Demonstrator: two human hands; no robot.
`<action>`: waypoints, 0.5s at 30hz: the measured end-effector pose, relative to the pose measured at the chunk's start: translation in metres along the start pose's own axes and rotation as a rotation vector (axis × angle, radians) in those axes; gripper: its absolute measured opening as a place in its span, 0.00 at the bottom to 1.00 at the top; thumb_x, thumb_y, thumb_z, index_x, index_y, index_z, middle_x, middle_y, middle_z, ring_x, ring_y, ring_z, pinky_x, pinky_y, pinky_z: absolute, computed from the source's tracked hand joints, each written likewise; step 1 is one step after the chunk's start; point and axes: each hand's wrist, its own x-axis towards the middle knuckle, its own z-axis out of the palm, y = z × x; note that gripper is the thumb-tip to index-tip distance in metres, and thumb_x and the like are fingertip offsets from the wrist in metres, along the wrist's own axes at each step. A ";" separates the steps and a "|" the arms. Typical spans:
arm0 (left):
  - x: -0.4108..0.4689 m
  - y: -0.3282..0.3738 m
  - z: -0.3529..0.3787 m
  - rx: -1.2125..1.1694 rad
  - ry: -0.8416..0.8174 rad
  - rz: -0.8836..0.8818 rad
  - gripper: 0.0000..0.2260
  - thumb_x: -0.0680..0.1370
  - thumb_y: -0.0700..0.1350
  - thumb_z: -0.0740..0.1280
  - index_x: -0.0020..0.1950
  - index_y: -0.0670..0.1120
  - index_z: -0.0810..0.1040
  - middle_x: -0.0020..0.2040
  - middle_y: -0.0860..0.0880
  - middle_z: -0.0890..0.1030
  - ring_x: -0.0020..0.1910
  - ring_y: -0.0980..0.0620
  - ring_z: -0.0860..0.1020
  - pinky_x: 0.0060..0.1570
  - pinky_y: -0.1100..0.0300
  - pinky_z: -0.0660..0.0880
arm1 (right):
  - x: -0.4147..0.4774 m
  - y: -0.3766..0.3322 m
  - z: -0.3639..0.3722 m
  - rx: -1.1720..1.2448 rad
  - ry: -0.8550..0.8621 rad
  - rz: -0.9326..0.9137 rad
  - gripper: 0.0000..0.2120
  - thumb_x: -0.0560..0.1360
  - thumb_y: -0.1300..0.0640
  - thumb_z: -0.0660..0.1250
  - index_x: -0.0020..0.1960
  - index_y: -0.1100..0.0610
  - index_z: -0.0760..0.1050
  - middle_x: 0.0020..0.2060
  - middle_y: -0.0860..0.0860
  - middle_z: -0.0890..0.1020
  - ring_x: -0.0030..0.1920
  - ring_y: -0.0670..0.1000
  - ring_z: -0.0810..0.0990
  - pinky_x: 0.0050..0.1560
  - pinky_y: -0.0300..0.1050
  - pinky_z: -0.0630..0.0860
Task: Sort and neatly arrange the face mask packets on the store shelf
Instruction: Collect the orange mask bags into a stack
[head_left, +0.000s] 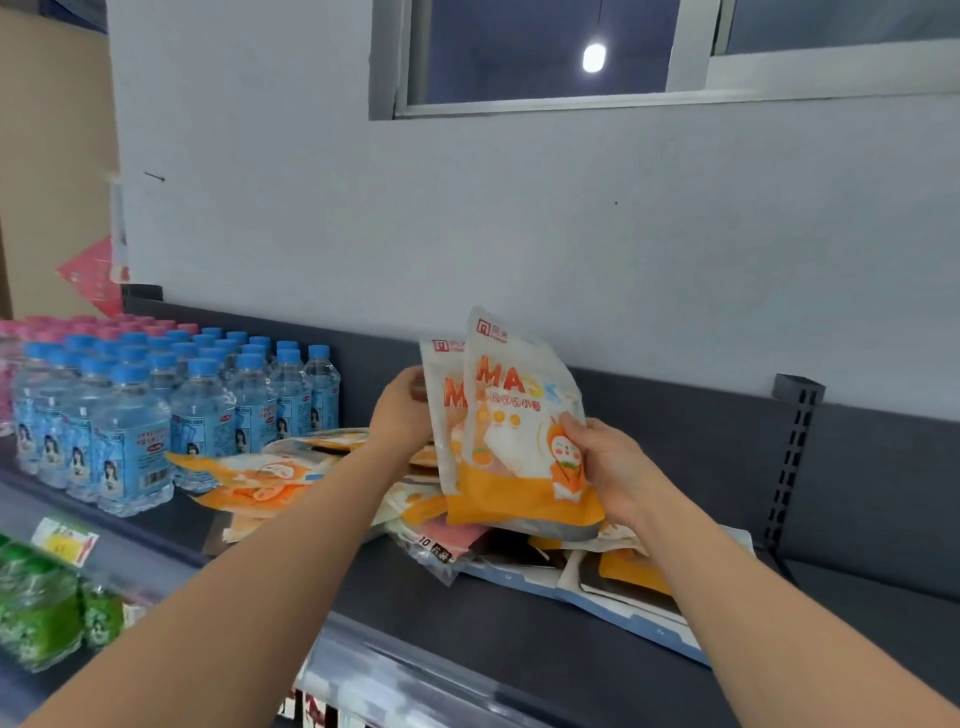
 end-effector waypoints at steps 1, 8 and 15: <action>0.007 -0.010 -0.005 0.231 0.010 0.026 0.19 0.77 0.34 0.61 0.67 0.46 0.73 0.61 0.46 0.79 0.59 0.47 0.78 0.59 0.52 0.76 | 0.002 -0.001 -0.003 0.006 0.053 -0.019 0.20 0.74 0.57 0.71 0.63 0.60 0.72 0.55 0.60 0.84 0.54 0.60 0.84 0.52 0.59 0.81; 0.017 -0.049 -0.018 0.915 -0.249 -0.029 0.26 0.76 0.54 0.62 0.74 0.53 0.66 0.72 0.48 0.69 0.69 0.45 0.69 0.68 0.46 0.64 | 0.027 -0.005 -0.018 -0.016 0.294 -0.067 0.15 0.76 0.56 0.71 0.60 0.58 0.77 0.50 0.58 0.86 0.50 0.60 0.85 0.56 0.64 0.79; 0.015 -0.057 -0.029 1.118 -0.135 0.297 0.14 0.76 0.60 0.64 0.58 0.55 0.79 0.61 0.55 0.74 0.57 0.52 0.75 0.55 0.53 0.73 | 0.035 -0.012 -0.005 -0.073 0.404 -0.149 0.14 0.76 0.54 0.71 0.60 0.55 0.77 0.51 0.53 0.85 0.50 0.56 0.85 0.56 0.59 0.80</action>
